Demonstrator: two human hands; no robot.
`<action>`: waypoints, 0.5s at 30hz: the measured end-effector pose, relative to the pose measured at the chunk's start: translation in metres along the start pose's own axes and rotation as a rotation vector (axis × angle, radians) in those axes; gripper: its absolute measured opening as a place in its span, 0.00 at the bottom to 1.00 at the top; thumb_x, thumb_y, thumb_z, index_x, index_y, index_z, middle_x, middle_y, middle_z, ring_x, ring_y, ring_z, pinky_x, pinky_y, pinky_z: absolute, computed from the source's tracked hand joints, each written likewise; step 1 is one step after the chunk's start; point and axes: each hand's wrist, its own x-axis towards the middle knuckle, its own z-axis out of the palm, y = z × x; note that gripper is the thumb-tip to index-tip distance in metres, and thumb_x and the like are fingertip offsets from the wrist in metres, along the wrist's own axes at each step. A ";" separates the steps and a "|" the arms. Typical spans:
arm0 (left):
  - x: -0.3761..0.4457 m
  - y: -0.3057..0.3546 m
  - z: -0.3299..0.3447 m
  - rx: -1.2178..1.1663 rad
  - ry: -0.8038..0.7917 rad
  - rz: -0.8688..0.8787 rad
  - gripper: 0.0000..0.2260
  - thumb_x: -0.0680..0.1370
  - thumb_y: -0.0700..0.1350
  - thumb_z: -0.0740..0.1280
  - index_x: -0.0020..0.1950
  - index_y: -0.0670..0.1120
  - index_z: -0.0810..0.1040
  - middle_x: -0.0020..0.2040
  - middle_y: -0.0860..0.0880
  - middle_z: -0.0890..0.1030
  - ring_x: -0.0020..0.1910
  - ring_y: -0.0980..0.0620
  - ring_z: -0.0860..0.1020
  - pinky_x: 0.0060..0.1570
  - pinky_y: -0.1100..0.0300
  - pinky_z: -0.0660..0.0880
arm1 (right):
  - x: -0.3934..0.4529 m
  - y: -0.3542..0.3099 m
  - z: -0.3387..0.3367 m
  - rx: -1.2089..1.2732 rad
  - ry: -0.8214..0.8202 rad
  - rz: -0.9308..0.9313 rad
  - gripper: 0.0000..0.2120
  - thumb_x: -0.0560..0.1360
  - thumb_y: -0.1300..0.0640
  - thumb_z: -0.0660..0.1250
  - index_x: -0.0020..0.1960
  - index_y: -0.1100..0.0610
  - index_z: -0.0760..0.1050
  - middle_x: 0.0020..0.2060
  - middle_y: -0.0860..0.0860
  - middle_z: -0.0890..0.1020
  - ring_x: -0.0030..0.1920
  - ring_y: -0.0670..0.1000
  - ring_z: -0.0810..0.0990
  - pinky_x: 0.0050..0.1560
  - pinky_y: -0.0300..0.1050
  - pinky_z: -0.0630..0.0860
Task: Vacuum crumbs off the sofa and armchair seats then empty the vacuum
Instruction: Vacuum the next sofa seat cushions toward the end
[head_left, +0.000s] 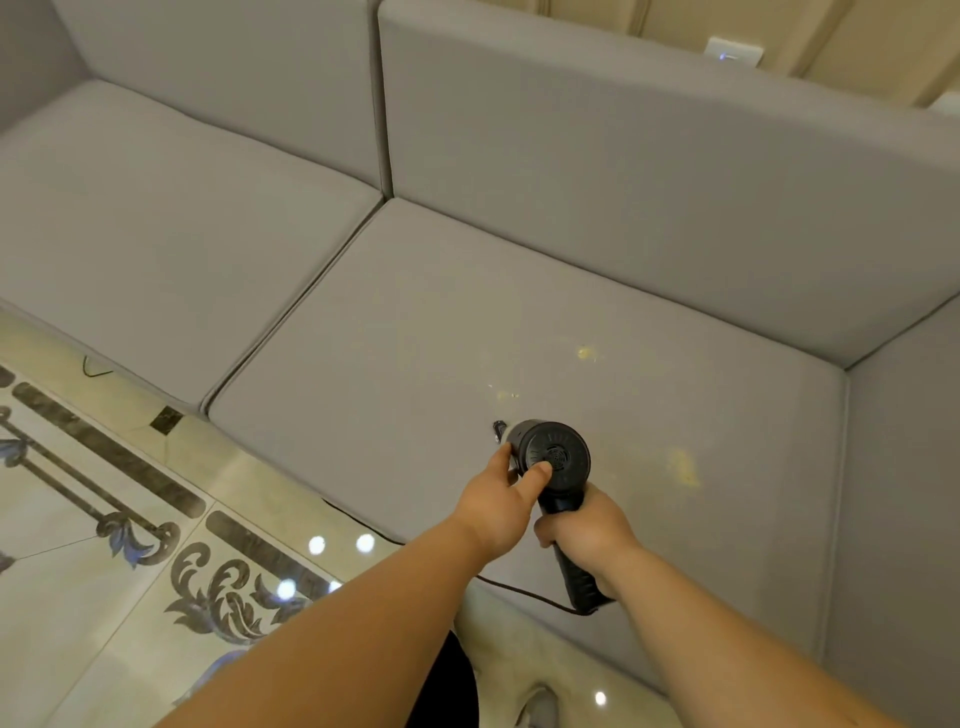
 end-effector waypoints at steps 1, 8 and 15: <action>0.001 0.003 -0.001 0.005 0.004 0.013 0.30 0.79 0.57 0.61 0.77 0.53 0.54 0.67 0.50 0.73 0.64 0.47 0.74 0.65 0.52 0.69 | 0.000 -0.003 0.000 0.012 0.008 -0.012 0.17 0.63 0.64 0.72 0.49 0.51 0.74 0.41 0.52 0.81 0.40 0.54 0.78 0.36 0.44 0.72; 0.035 0.030 -0.032 -0.005 0.026 0.055 0.32 0.78 0.59 0.60 0.78 0.54 0.50 0.71 0.50 0.70 0.66 0.47 0.72 0.67 0.50 0.67 | 0.028 -0.053 0.004 0.066 0.028 -0.075 0.18 0.65 0.65 0.72 0.51 0.51 0.74 0.44 0.53 0.81 0.45 0.56 0.80 0.42 0.48 0.75; 0.092 0.048 -0.074 0.011 0.010 0.042 0.32 0.78 0.59 0.60 0.78 0.54 0.50 0.71 0.50 0.70 0.67 0.46 0.72 0.67 0.50 0.67 | 0.076 -0.101 0.022 0.079 0.040 -0.052 0.21 0.67 0.65 0.72 0.57 0.52 0.74 0.47 0.53 0.81 0.48 0.57 0.79 0.47 0.50 0.76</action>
